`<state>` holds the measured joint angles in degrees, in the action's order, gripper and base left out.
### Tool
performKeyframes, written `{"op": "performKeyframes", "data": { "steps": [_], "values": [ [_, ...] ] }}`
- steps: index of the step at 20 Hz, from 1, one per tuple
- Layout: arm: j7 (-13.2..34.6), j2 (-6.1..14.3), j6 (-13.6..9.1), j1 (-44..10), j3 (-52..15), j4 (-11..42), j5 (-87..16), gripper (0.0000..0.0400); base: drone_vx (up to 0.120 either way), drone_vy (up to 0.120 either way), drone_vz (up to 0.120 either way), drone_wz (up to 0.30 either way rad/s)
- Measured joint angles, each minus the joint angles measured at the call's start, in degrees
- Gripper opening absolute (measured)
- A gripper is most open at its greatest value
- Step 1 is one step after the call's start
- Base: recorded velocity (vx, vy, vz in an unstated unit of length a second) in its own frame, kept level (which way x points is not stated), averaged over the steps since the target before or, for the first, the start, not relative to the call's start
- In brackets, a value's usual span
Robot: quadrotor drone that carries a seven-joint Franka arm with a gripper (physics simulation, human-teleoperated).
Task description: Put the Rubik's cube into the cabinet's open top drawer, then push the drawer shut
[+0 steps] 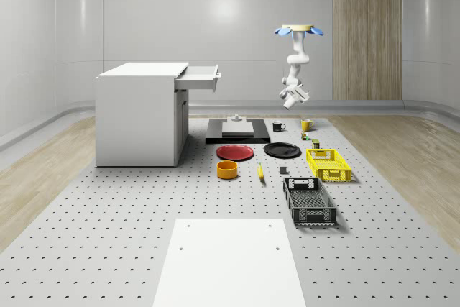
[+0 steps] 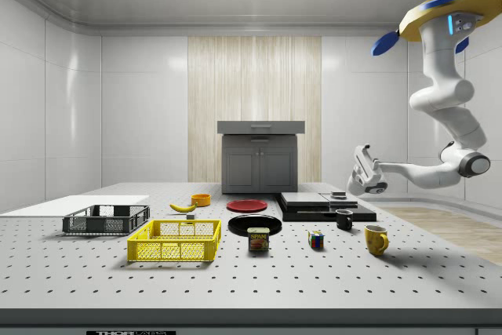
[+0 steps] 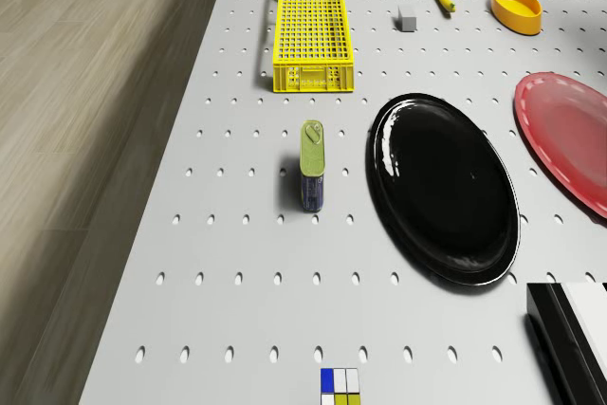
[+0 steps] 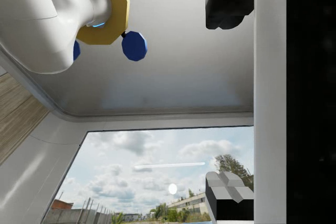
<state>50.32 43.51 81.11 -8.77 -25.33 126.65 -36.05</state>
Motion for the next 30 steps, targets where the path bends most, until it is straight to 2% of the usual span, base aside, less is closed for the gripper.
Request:
{"op": "performKeyframes", "data": {
  "steps": [4,6,9,12,16,20,24,30],
  "values": [
    [6.13,2.81,0.7,-6.63,-14.52,12.7,-24.27,0.04,0.12,0.0,-0.12,0.0],
    [10.73,4.5,0.07,-11.35,-21.42,20.28,-37.33,0.04,0.12,0.0,-0.12,0.0],
    [18.45,6.91,-2.84,-20.18,-29.89,29.56,-54.25,0.04,0.12,0.0,-0.12,0.0],
    [25.32,9.14,-6.93,-29.38,-35.94,34.93,-65.68,0.04,0.12,0.0,-0.12,0.0],
    [31.7,11.8,-11.35,-38.86,-40.96,37.95,-73.49,0.04,0.12,0.0,-0.12,0.0],
    [35.44,13.98,-13.62,-44.58,-43.72,38.93,-76.54,0.04,0.12,0.0,-0.12,0.0],
    [37.6,15.74,-14.33,-47.77,-45.3,39.23,-77.49,0.04,0.12,0.0,-0.12,0.0],
    [39.39,17.94,-13.84,-50.22,-46.7,39.27,-77.36,0.04,0.12,-0.12,-0.12,0.0]
  ]
}}
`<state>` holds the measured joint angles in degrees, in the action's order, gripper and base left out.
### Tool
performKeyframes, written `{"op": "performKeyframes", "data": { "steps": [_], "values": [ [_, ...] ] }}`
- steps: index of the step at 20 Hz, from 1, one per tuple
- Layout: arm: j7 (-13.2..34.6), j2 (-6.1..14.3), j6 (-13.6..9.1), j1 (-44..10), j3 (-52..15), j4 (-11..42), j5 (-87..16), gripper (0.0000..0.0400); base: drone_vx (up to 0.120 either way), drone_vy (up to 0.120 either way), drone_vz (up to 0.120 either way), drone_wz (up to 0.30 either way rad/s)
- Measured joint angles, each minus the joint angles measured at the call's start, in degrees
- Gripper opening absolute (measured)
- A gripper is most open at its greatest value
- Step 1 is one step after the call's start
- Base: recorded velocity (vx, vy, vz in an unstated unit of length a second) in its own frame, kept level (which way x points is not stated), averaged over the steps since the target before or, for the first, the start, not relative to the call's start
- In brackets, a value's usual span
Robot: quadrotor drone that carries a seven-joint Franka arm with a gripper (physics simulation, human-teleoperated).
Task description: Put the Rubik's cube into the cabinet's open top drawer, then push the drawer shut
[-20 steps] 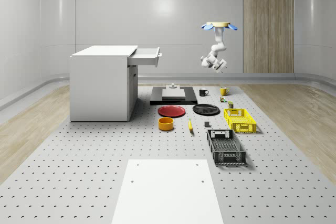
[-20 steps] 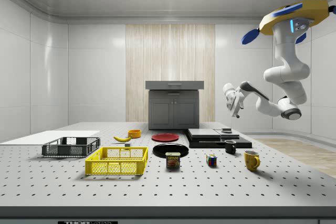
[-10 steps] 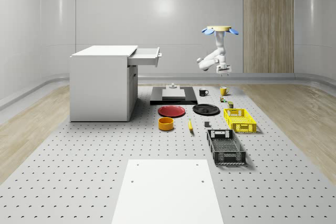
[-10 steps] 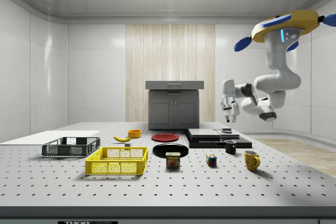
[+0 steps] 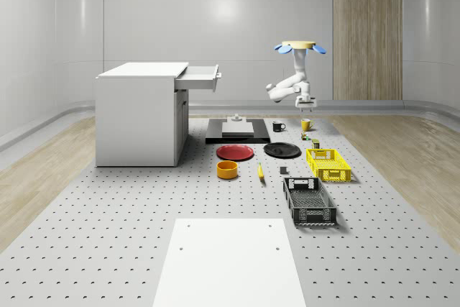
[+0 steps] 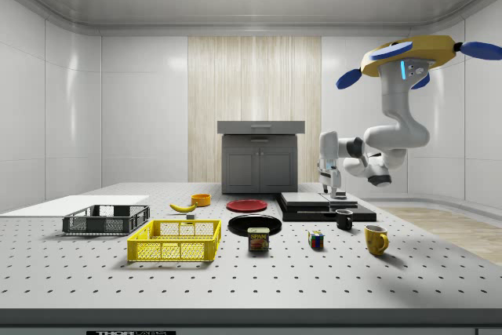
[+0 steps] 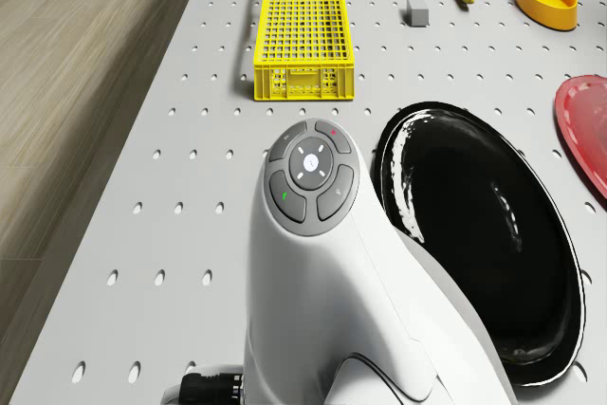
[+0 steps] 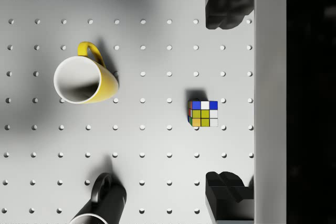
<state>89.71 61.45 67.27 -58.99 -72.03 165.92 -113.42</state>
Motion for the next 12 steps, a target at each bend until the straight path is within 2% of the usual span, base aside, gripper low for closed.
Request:
{"op": "performKeyframes", "data": {
  "steps": [2,5,10,12],
  "values": [
    [0.4,0.67,0.37,-0.5,-0.33,-0.02,0.22,0.04,0.12,-0.1,-0.12,0.0],
    [0.9,1.64,1.03,-1.11,-0.77,-0.07,0.62,0.04,0.0,0.0,-0.12,0.0],
    [1.57,3.19,2.26,-1.86,-1.38,-0.17,1.36,0.04,0.12,0.0,-0.12,0.0],
    [1.79,3.79,2.77,-2.12,-1.6,-0.22,1.67,0.04,0.0,0.0,-0.12,0.0]
  ]
}}
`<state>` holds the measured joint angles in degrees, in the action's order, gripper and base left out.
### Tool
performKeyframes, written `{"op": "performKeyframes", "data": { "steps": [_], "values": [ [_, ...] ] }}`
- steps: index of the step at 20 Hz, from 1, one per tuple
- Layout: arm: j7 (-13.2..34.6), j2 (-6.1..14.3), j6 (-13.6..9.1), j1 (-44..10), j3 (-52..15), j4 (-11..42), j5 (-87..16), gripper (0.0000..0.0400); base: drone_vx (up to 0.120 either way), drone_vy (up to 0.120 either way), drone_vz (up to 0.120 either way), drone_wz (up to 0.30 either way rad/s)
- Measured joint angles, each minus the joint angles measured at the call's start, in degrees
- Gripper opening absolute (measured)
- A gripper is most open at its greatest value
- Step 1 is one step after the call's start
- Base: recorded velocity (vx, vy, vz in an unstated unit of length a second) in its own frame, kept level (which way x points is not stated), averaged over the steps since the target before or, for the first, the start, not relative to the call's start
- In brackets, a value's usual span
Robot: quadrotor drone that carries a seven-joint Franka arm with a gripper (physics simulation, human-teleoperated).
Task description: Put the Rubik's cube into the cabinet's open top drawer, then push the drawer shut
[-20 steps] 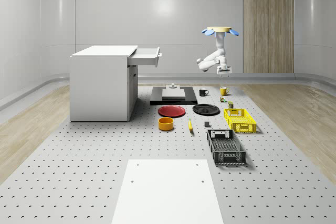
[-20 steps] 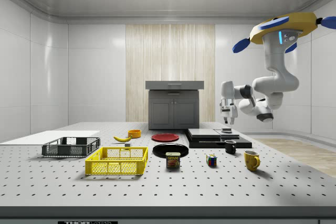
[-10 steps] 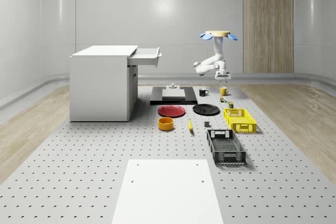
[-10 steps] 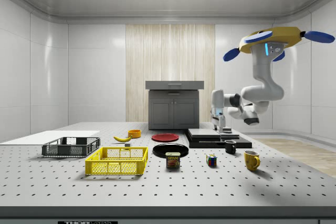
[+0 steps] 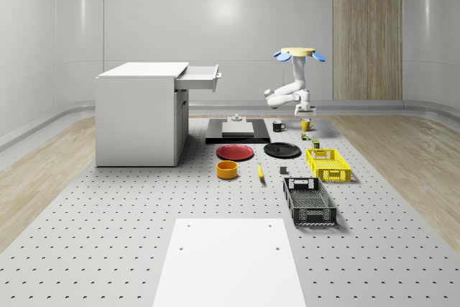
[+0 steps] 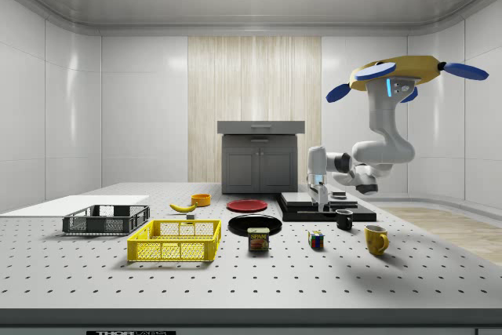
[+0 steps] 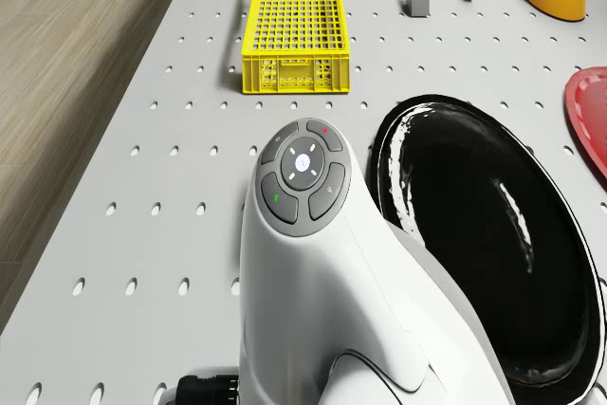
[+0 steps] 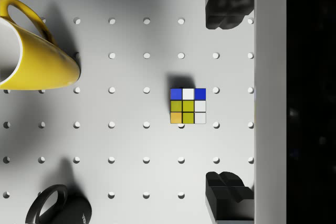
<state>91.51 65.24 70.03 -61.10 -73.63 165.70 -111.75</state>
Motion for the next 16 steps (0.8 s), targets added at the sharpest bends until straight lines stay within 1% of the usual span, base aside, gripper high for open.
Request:
{"op": "performKeyframes", "data": {
  "steps": [4,6,16],
  "values": [
    [0.42,1.17,1.03,-0.45,-0.4,-0.08,0.61,0.04,0.0,0.0,-0.12,0.0],
    [0.61,1.74,1.54,-0.65,-0.58,-0.12,0.91,0.04,0.0,-0.06,-0.12,0.0],
    [1.45,4.46,4.02,-1.55,-1.4,-0.31,2.31,0.04,0.0,0.0,-0.12,0.0]
  ]
}}
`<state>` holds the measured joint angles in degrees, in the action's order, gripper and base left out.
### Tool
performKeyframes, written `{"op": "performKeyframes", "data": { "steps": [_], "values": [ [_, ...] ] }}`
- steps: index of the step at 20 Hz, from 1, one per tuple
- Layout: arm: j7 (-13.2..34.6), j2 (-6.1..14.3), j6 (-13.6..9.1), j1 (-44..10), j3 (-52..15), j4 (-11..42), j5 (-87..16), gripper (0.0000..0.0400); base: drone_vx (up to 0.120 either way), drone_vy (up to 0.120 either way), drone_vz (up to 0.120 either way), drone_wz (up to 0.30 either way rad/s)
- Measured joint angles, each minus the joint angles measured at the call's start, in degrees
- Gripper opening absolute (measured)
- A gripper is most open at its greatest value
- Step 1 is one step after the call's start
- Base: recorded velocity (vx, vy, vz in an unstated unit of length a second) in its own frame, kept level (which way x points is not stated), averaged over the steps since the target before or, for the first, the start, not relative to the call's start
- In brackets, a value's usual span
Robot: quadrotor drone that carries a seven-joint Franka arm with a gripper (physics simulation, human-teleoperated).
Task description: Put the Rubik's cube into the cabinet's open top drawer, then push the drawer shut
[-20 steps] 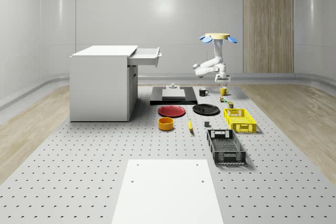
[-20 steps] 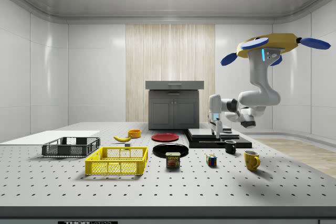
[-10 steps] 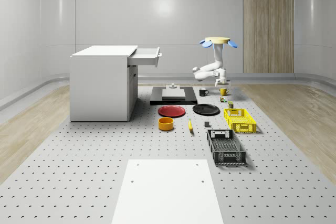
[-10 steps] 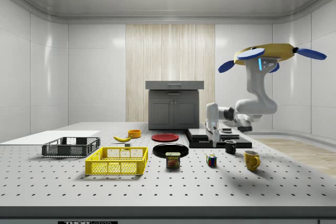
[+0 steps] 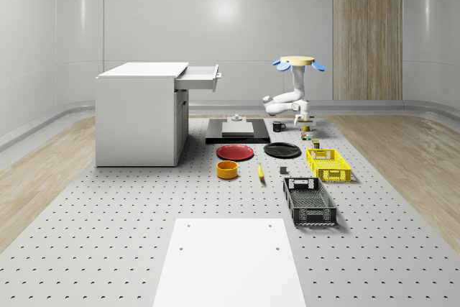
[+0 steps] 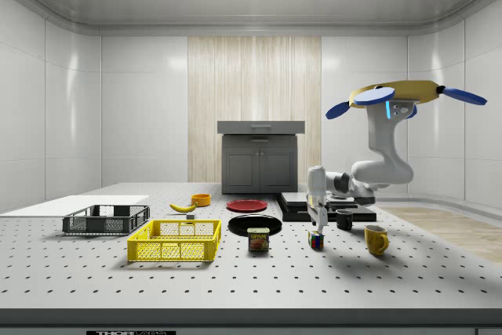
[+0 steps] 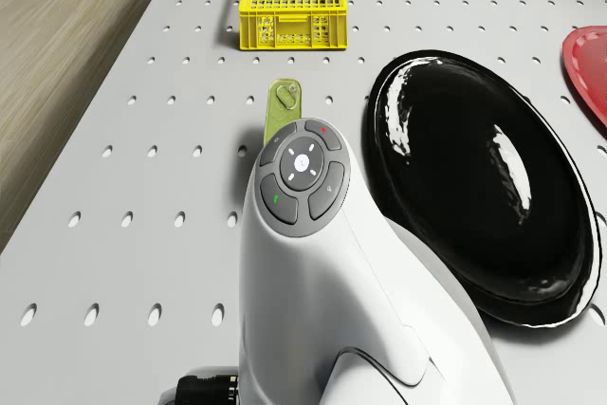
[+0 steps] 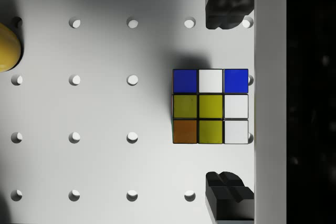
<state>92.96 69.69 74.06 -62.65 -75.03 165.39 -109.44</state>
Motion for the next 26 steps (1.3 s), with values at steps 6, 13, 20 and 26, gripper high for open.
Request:
{"op": "performKeyframes", "data": {
  "steps": [6,13,20,26],
  "values": [
    [0.44,1.52,1.41,-0.46,-0.42,-0.1,0.76,0.04,0.027,0.0,-0.107,0.0],
    [0.57,3.55,3.79,-0.69,0.88,-0.43,-0.01,0.04,0.0,0.0,0.0,0.0],
    [0.75,5.18,5.7,-0.98,1.84,-0.73,-0.54,0.04,0.0,0.0,0.0,0.0],
    [0.98,6.31,6.91,-1.28,2.08,-0.9,-0.51,0.0375,0.0,0.0,0.0,0.0]
  ]
}}
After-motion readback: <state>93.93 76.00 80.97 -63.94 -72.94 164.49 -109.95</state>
